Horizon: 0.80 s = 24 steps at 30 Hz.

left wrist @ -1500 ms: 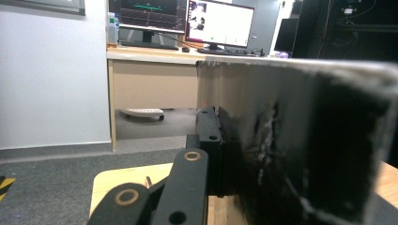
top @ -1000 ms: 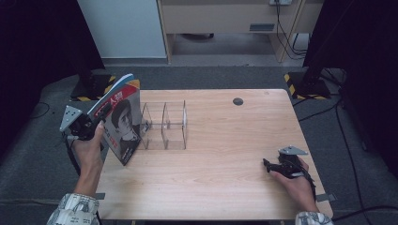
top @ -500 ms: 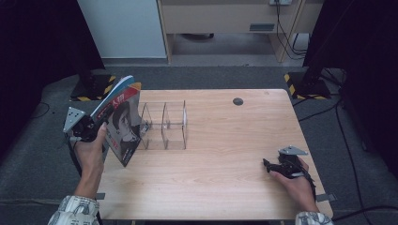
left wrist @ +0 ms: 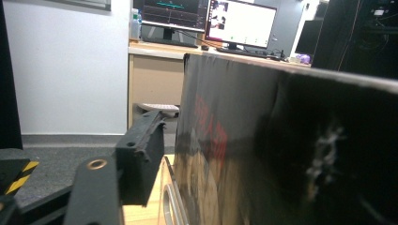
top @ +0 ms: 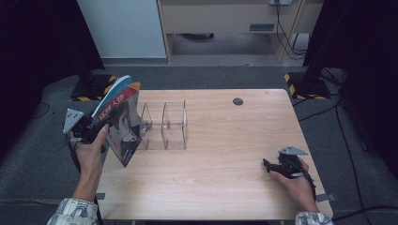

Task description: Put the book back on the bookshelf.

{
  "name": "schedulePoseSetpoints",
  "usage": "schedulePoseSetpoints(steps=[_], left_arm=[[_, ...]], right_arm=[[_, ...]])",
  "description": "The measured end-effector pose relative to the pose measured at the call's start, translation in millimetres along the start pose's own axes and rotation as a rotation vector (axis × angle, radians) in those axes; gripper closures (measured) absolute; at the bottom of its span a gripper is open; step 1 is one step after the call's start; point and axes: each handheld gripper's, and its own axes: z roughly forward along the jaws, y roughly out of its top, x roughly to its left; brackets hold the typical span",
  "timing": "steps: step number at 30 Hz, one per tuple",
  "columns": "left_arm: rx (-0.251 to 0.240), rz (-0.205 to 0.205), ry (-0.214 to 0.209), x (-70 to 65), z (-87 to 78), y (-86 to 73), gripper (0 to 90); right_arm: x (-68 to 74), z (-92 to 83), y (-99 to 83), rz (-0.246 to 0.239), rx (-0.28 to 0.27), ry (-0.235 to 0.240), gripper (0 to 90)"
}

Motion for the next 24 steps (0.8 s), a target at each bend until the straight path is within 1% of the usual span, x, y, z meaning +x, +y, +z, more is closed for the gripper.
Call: schedulePoseSetpoints(steps=[3, 6, 10, 12, 17, 19, 24], left_arm=[[0.025, -0.002, 0.001, 0.2, -0.4, -1.1, 27.2], [0.027, 0.001, -0.004, -0.2, -1.5, -1.8, 21.6], [0.028, 0.014, -0.007, -0.8, -3.8, -1.9, 14.5], [0.034, 0.011, -0.008, -1.4, -5.4, -2.7, 11.5], [0.039, 0.038, -0.005, -3.7, -10.5, -4.8, 8.2], [0.038, 0.035, -0.008, -3.6, -11.9, -5.4, 7.0], [0.054, 0.047, -0.007, -2.8, -14.3, -8.6, 5.9]], right_arm=[[0.0, 0.0, 0.0, 0.0, 0.0, 0.0, 23.2], [0.0, 0.0, 0.0, 0.0, 0.0, 0.0, 23.2], [-0.1, 0.0, 0.0, 0.0, 0.0, 0.001, 23.1], [-0.2, 0.1, 0.1, -0.001, 0.0, 0.001, 23.1], [-0.1, 0.0, 0.0, -0.001, 0.0, 0.001, 23.1], [-0.1, 0.0, 0.0, -0.001, 0.0, 0.001, 23.1], [-0.1, 0.0, 0.0, -0.001, 0.0, 0.001, 23.1]])
